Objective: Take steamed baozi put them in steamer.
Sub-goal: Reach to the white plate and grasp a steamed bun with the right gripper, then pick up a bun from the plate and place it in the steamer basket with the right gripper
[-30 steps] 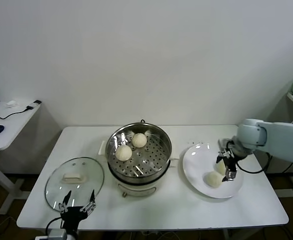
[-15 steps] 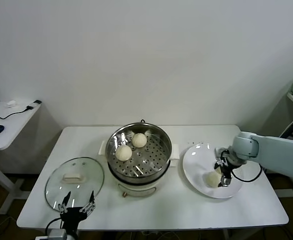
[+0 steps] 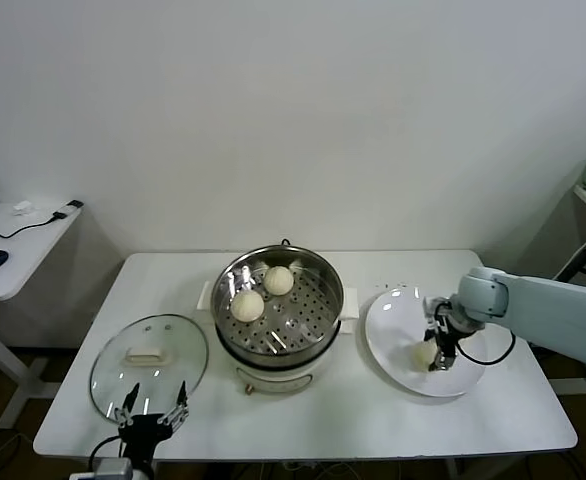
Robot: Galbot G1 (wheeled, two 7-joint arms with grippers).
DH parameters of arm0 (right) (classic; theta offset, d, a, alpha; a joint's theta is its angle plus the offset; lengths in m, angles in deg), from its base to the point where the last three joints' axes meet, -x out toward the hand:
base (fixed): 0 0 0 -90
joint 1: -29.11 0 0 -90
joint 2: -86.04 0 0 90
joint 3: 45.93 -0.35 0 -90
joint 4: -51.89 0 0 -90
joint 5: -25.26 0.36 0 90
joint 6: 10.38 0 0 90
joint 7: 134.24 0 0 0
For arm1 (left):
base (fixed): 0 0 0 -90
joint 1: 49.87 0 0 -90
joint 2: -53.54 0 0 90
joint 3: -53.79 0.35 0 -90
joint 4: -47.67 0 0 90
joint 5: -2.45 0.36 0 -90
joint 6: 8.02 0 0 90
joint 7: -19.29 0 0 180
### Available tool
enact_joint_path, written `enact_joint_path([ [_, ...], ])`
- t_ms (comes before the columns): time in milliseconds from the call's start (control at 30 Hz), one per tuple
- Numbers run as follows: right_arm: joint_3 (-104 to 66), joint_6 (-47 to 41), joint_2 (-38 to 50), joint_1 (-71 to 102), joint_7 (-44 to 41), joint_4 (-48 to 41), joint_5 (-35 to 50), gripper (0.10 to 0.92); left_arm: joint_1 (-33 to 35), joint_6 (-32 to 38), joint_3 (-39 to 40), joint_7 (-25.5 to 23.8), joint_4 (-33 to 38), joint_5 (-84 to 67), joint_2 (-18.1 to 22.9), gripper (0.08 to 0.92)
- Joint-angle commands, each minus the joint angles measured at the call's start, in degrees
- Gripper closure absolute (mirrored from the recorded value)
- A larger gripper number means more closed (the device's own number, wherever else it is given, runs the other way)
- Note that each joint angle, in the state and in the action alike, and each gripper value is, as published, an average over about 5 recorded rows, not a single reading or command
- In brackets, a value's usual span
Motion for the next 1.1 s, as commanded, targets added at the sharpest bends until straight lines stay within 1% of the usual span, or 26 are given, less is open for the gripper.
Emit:
enact_joint_path([
  [33, 0.73, 1.29, 0.05, -2.69, -1.98, 0.67, -0.07, 0.371, 0.16, 0.05, 0.11, 0.01, 0.29, 0.09, -0.07, 0.177],
  [167, 4.93, 3.83, -0.11, -11.14, -4.93, 1.60, -0.65, 0.385, 0.35, 0.00, 0.19, 0.00, 0.93, 0.11, -0.03, 0.177],
  [267, 9.32, 6.71, -2.66, -21.05, -7.72, 1.36, -0.21, 0.388, 0.39, 0.00, 0.29, -0.01, 1.23, 0.12, -0.15, 0.177],
  [400, 13.94, 12.03, -9.72, -33.81, -11.19, 0.65, 3.49, 0.386, 0.35, 0.03, 0.44, -0.01, 1.39, 0.19, -0.30, 0.177],
  [567, 10.51, 21.53, -19.73, -42.30, -13.85, 0.85, 4.88, 0.382, 0.33, 0.19, 0.53, 0.07, 1.37, 0.22, -0.37, 0.177],
  [700, 6.56, 29.55, -27.05, -42.36, -14.34, 3.86, 2.64, 0.381, 0.28, 0.25, 0.55, 0.10, 1.42, 0.19, -0.31, 0.177],
  [900, 3.33, 35.95, -34.10, -35.83, -12.57, 11.18, -2.69, 0.380, 0.35, 0.37, 0.31, 0.36, 1.36, 0.07, -0.10, 0.177],
  [1100, 2.84, 43.78, -38.20, -28.11, -12.30, 10.35, -10.84, 0.385, 0.62, 0.52, 0.32, 0.52, 1.35, 0.11, 0.08, 0.177],
])
